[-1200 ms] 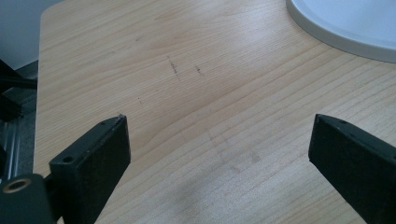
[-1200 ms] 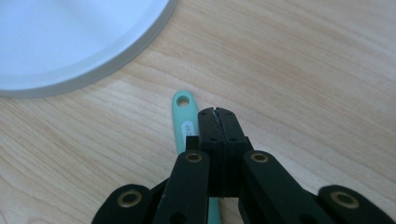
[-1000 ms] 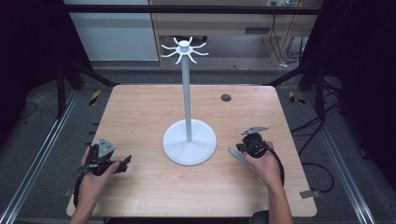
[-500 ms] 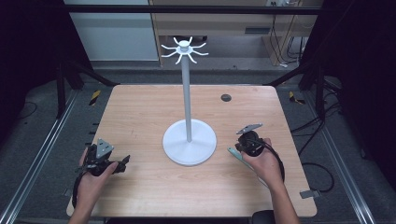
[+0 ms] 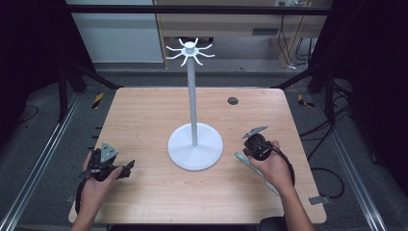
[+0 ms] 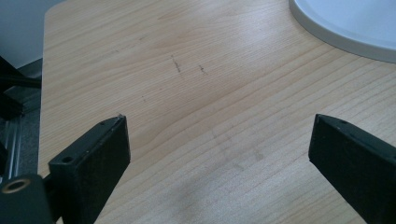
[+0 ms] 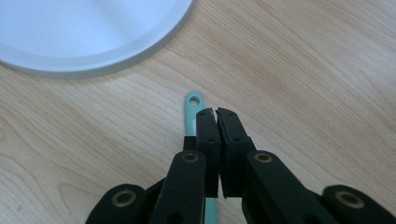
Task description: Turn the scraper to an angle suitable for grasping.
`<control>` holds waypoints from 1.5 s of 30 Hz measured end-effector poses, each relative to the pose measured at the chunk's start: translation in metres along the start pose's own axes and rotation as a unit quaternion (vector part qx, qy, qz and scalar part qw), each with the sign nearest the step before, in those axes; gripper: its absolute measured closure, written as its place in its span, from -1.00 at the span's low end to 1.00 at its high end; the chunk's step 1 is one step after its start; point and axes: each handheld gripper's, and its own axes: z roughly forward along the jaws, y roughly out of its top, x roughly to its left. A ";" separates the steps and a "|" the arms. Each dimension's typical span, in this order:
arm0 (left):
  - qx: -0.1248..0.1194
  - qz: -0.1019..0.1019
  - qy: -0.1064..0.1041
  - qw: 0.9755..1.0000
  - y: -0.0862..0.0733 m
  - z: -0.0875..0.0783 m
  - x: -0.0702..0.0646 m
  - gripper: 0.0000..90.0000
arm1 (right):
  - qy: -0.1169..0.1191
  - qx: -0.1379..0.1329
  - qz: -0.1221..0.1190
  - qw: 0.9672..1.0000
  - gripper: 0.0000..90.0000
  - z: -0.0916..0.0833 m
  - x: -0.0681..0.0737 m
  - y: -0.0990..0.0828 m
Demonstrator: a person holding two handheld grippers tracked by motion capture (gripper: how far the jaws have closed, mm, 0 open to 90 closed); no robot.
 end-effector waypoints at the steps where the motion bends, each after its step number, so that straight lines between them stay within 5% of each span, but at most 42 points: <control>1: 0.001 0.001 0.000 1.000 0.000 0.000 0.000 -0.89 | 0.000 0.002 0.000 1.000 0.97 0.000 0.000 0.000; 11: 0.000 0.000 0.002 1.000 -0.001 -0.001 0.000 -0.88 | 0.002 0.007 0.002 1.000 0.90 0.002 -0.003 0.001; 28: 0.003 0.003 0.000 1.000 -0.001 -0.001 -0.001 -0.88 | 0.010 0.044 0.002 0.999 0.35 0.004 -0.004 0.005; 45: 0.005 0.005 -0.002 1.000 -0.001 -0.001 -0.002 -0.88 | 0.024 0.057 -0.002 0.998 0.13 0.008 -0.004 0.010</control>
